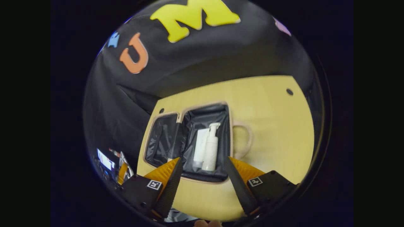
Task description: First open the suitcase, pack the skin care products into it, and then close the suitcase.
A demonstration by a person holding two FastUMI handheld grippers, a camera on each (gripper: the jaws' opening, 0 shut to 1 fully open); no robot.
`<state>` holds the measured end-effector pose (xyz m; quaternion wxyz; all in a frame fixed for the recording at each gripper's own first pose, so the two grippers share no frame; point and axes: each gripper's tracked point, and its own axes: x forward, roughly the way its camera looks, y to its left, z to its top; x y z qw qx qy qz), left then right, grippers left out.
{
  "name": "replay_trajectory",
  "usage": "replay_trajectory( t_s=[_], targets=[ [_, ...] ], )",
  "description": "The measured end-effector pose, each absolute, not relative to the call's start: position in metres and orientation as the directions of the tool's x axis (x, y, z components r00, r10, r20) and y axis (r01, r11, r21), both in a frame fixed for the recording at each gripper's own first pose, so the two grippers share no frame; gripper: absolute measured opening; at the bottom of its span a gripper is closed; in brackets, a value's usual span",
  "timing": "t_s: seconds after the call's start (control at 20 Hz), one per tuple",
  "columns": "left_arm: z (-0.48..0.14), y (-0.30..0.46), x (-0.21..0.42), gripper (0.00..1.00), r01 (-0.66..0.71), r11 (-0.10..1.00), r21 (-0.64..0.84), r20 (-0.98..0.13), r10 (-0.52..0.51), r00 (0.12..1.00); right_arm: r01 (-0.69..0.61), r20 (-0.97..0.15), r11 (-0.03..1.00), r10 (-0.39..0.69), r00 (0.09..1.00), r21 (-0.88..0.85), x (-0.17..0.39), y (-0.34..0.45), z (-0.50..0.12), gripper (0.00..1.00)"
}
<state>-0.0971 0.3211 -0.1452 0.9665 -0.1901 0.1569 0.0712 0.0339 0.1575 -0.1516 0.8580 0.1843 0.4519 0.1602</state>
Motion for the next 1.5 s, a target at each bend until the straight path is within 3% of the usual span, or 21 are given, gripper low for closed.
replay_trajectory(
  t_s=[0.1,0.25,0.5,0.75,1.0,1.05,1.1,1.2,1.3,1.35,1.4,1.5],
  targets=[
    [-0.148,0.328,-0.09,0.97,-0.159,0.869,-0.468,-0.285,0.022,0.958,-0.15,-0.656,0.876,0.448,0.607,0.459,0.026,0.135,-0.125,0.8],
    [-0.158,0.334,-0.08,0.96,-0.063,0.707,-0.704,-0.178,-0.09,0.98,-0.174,-0.613,0.885,0.429,0.663,0.431,0.022,0.106,-0.11,0.8],
    [-0.2,0.414,-0.067,0.96,-0.141,0.481,-0.865,-0.169,-0.016,0.985,-0.089,-0.614,0.875,0.404,0.678,0.477,0.017,0.085,-0.105,0.8],
    [-0.248,0.437,-0.031,0.96,-0.208,0.461,-0.863,-0.281,-0.095,0.955,-0.061,-0.625,0.887,0.369,0.687,0.457,0.014,0.075,-0.101,0.8],
    [-0.276,0.428,0.009,0.95,-0.212,0.415,-0.885,-0.306,-0.175,0.936,-0.067,-0.629,0.889,0.371,0.683,0.452,0.014,0.086,-0.089,0.8],
    [-0.28,0.43,0.017,0.83,-0.216,0.408,-0.887,-0.307,-0.174,0.935,-0.061,-0.618,0.871,0.393,0.681,0.488,0.014,0.093,-0.081,0.8],
    [-0.286,0.431,0.024,0.95,-0.227,0.398,-0.889,-0.316,-0.171,0.933,-0.052,-0.599,0.845,0.419,0.682,0.533,0.016,0.102,-0.073,0.75],
    [-0.293,0.435,0.036,0.94,-0.253,0.376,-0.891,-0.333,-0.164,0.928,-0.038,-0.56,0.797,0.456,0.692,0.603,0.021,0.111,-0.057,0.8],
    [-0.3,0.436,0.043,0.86,-0.278,0.367,-0.887,-0.357,-0.166,0.919,-0.045,-0.541,0.786,0.465,0.701,0.617,0.024,0.114,-0.057,0.8],
    [-0.3,0.435,0.046,0.72,-0.288,0.369,-0.884,-0.369,-0.172,0.913,-0.05,-0.543,0.792,0.461,0.702,0.608,0.024,0.114,-0.06,0.8],
    [-0.301,0.433,0.049,0.79,-0.29,0.372,-0.882,-0.377,-0.184,0.908,-0.054,-0.543,0.795,0.461,0.702,0.604,0.023,0.113,-0.059,0.8],
    [-0.298,0.43,0.056,0.67,-0.295,0.375,-0.879,-0.387,-0.197,0.901,-0.049,-0.54,0.786,0.467,0.7,0.616,0.02,0.114,-0.059,0.8]
  ],
)
